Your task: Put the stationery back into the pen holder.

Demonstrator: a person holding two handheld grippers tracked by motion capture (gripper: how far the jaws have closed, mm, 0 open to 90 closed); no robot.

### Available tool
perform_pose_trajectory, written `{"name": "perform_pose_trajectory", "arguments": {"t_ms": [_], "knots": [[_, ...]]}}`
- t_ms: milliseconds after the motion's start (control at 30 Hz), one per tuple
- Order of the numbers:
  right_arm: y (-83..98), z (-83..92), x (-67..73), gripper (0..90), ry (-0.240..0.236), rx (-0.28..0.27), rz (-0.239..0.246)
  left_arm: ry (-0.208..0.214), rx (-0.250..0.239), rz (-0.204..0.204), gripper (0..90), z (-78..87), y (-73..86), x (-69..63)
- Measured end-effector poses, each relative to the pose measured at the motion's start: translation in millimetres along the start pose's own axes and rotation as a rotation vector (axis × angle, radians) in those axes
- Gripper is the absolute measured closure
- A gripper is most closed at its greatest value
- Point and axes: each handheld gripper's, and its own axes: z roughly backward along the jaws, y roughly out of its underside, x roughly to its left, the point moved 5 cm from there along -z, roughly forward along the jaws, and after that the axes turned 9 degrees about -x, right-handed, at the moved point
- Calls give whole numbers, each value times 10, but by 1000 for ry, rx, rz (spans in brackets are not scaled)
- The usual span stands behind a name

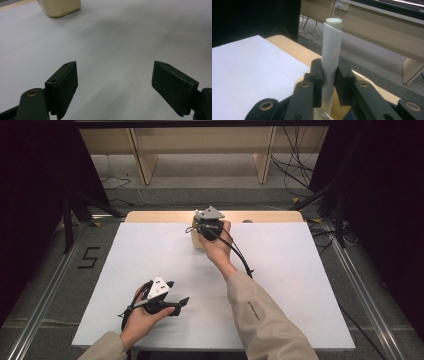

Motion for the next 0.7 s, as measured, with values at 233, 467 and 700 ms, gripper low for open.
{"name": "perform_pose_trajectory", "arguments": {"t_ms": [233, 467, 700], "knots": [[37, -6, -10, 776, 6, 8, -7, 2, -1, 1, 207, -3, 1, -6], [61, -13, -14, 775, 4, 19, -9, 2, -2, 4, 207, -7, 3, -8], [89, -25, -12, 776, 2, 30, -9, 2, -3, 4, 207, -8, 4, -10]]}}
